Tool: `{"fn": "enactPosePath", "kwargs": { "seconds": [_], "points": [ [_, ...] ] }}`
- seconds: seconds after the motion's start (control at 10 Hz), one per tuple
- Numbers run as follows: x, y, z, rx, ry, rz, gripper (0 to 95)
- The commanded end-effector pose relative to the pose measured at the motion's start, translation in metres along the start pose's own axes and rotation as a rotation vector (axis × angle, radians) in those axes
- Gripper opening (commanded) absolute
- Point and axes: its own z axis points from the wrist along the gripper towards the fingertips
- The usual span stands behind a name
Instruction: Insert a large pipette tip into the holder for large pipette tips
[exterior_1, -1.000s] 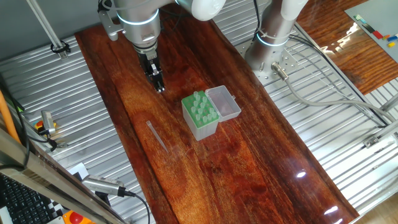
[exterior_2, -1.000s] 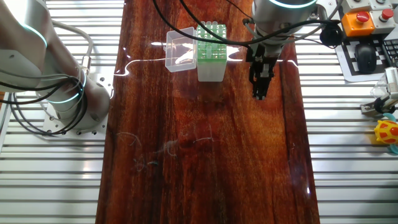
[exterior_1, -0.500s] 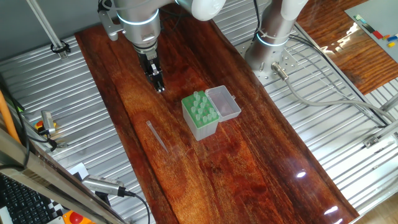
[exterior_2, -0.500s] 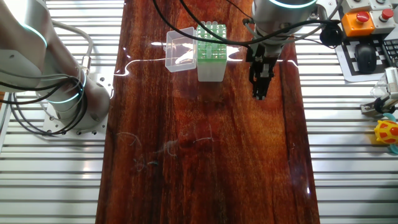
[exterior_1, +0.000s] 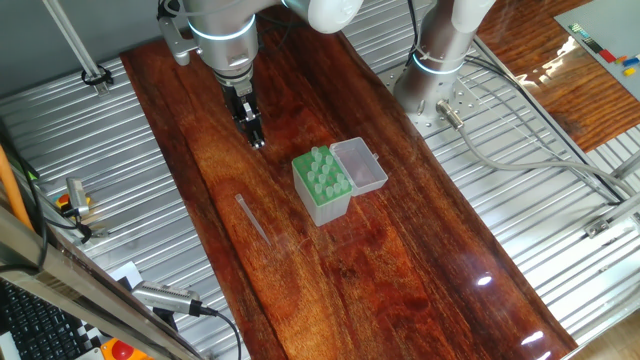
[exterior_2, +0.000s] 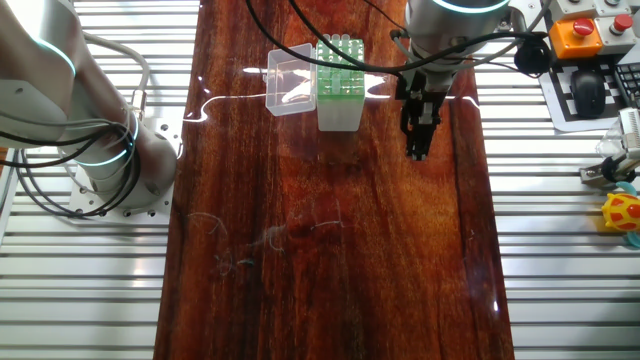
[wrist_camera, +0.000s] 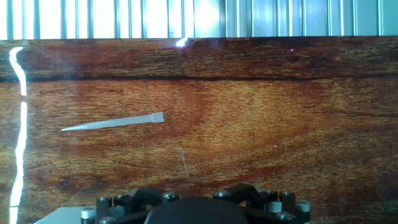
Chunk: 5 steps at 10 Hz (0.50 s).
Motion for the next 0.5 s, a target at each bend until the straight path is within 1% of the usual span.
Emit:
{"fn": "enactPosePath", "kwargs": {
  "seconds": [0.1, 0.2, 0.5],
  "points": [
    [0.0001, 0.0000, 0.0000, 0.000, 0.000, 0.000, 95.0],
    [0.0001, 0.0000, 0.0000, -0.021, 0.000, -0.087, 0.0],
    [0.0002, 0.0000, 0.0000, -0.021, 0.000, -0.079, 0.0]
  ]
}}
